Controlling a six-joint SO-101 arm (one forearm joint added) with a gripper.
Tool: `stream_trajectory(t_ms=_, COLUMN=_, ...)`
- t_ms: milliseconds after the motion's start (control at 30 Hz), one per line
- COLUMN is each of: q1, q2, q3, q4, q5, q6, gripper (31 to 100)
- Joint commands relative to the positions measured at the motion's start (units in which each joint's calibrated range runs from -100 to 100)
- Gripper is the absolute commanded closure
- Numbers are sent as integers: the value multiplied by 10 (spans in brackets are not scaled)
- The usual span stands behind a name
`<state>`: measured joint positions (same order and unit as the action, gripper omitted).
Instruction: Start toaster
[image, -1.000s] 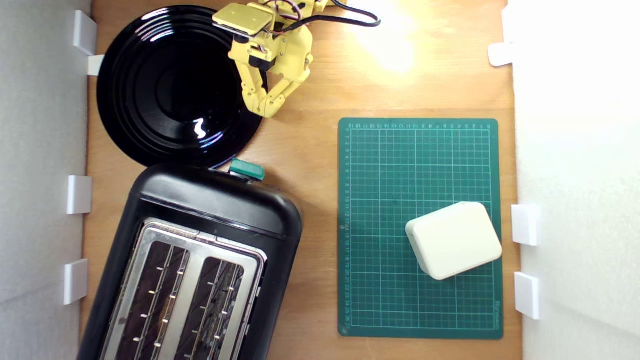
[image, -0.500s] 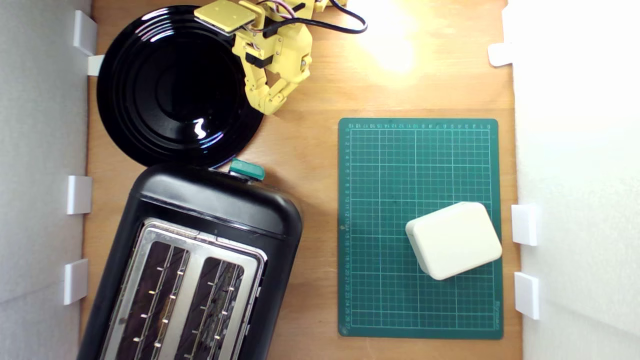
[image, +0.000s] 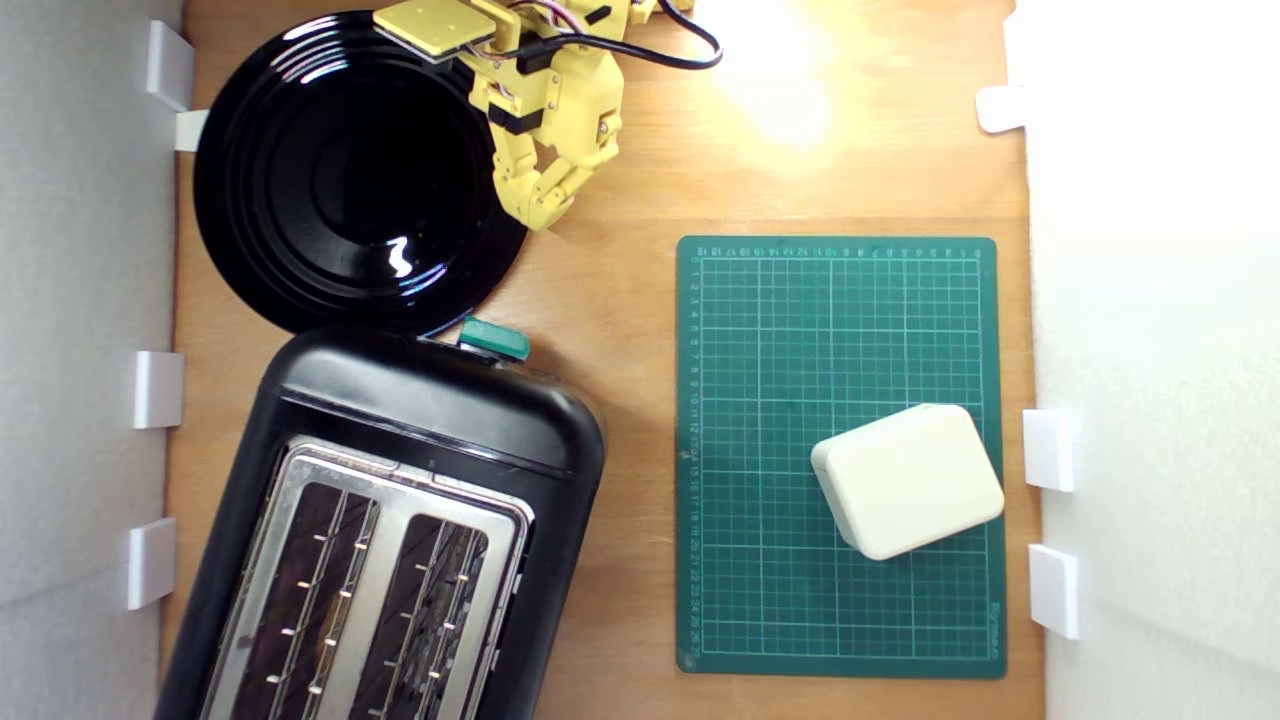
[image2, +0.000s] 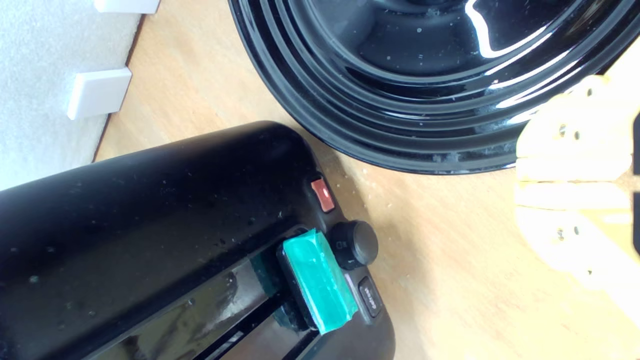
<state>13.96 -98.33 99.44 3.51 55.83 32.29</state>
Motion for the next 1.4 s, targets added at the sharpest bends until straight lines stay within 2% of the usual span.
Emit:
stream_trajectory(t_ms=0, q1=0, q2=-8, q3=4, q4=-2, q5=7, q6=-1, gripper=989)
stream_trajectory(t_ms=167, q1=1, q2=-7, q3=4, q4=6, q5=7, q6=-1, gripper=989)
stream_trajectory(t_ms=1367, q1=1, q2=-3, q3=4, q4=6, q5=7, q6=-1, gripper=989)
